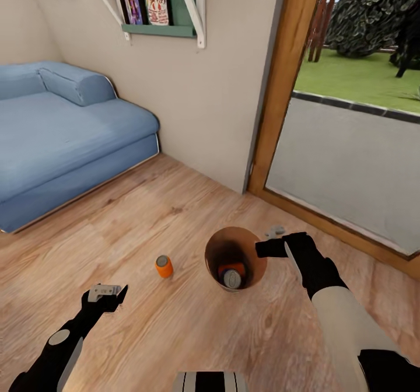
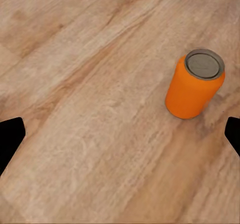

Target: Put the three can of soda from the living room inside the tash can in the kitchen.

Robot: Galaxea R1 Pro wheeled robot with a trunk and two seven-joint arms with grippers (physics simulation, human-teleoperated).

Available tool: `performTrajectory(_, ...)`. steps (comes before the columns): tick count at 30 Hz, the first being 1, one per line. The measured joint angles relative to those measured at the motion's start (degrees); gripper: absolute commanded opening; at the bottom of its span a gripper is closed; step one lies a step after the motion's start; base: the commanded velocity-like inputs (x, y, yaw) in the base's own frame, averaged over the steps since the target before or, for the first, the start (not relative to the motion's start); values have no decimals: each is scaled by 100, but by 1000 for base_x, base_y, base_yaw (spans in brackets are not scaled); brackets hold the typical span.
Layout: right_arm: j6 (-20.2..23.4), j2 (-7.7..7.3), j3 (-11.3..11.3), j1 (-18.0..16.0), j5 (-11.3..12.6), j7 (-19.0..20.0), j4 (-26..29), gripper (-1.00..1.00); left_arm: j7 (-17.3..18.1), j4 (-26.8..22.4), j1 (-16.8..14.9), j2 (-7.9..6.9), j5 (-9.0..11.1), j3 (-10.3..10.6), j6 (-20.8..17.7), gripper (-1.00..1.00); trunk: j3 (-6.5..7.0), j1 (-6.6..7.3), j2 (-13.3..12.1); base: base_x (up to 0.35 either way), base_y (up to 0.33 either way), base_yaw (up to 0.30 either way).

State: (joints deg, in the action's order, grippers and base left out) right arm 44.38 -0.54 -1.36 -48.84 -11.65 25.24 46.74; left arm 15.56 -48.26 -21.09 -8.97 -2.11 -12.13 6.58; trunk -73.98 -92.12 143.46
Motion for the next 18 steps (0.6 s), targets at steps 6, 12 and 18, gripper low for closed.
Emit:
performTrajectory(6, 2, 1, 0, 0, 5, 1, 0, -100, 0, 0, 0, 2, 0, 0, 1, 100, 0, 0, 0, 325, 0, 243)
performTrajectory(12, -1, 0, 0, 0, 8, 0, 0, -100, 0, 6, 0, 8, -4, 0, -1, 100, 0, 0, 0, 325, 0, 247)
performTrajectory(18, 10, 1, -6, 0, 35, 4, 0, -100, 9, 9, 0, 9, -1, 0, -24, 100, 0, 0, 0, 324, 0, 130)
